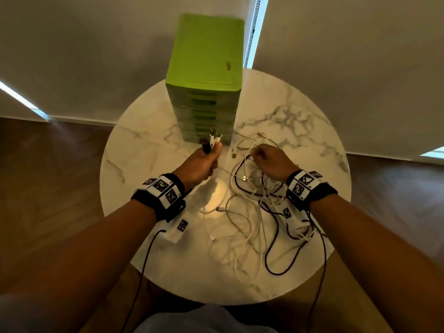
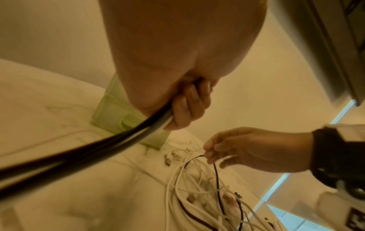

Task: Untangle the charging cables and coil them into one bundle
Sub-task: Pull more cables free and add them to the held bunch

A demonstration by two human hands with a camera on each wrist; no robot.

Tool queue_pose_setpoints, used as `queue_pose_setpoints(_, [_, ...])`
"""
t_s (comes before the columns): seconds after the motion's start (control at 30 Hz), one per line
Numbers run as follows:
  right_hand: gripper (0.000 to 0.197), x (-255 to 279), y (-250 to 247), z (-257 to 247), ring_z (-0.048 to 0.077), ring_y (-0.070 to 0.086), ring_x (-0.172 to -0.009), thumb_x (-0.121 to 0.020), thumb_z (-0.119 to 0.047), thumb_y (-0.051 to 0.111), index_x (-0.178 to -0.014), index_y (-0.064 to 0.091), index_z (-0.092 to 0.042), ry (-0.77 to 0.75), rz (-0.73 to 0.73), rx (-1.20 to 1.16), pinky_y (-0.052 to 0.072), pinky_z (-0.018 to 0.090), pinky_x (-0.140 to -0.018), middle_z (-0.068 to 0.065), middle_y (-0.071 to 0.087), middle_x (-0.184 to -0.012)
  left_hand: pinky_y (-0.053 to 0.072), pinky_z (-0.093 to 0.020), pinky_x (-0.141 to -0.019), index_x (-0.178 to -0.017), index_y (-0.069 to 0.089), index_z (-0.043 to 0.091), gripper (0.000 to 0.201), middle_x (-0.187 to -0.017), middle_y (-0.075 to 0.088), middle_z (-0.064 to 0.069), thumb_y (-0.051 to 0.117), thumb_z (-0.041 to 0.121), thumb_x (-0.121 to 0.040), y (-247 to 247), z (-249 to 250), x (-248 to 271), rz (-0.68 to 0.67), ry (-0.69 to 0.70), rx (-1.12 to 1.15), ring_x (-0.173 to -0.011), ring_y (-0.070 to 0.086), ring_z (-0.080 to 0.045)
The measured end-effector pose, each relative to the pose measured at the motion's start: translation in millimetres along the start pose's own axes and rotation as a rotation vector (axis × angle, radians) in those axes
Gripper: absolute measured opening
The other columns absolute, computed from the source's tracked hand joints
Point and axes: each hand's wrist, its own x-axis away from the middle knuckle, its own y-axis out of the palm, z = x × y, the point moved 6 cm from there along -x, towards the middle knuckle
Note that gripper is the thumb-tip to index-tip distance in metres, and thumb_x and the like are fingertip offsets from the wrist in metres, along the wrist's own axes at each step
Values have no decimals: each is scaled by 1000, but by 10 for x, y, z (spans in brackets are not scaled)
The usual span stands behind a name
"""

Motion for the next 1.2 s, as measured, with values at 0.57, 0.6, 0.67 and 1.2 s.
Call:
queue_pose_setpoints(0.57, [25, -993, 266, 36, 38, 63, -99, -102, -33, 42, -122, 56, -37, -123, -175, 590, 48, 40, -79, 15, 62, -114, 27, -28, -53, -70, 38, 24, 43, -58, 37, 7, 41, 51, -104, 49, -354, -300, 142, -64, 51, -51, 31, -11])
queue_pose_setpoints(0.6, [24, -996, 276, 35, 38, 63, -100, -102, -35, 43, -122, 56, -36, -139, -184, 633, 47, 39, -78, 14, 62, -116, 27, -28, -52, -69, 37, 24, 44, -58, 36, 8, 41, 51, -104, 52, -357, -302, 137, -59, 54, -51, 30, -11])
queue_pose_setpoints(0.67, [22, -994, 275, 11, 36, 64, -100, -101, -36, 47, -121, 57, -34, -186, -194, 693, 44, 37, -75, 13, 63, -116, 26, -28, -52, -69, 36, 25, 45, -57, 34, 9, 43, 56, -101, 53, -360, -295, 133, -51, 74, -50, 29, -10])
queue_pose_setpoints(1.2, [4, 604, -486, -1168, 11, 67, -71, -102, -16, 55, -103, 52, -17, -360, 278, -447, 57, 27, -69, -5, 66, -84, 14, -27, -54, -85, 43, 25, 19, -64, 27, 7, 53, 23, -102, 193, -55, 84, 92, 90, 536, -55, 21, -7])
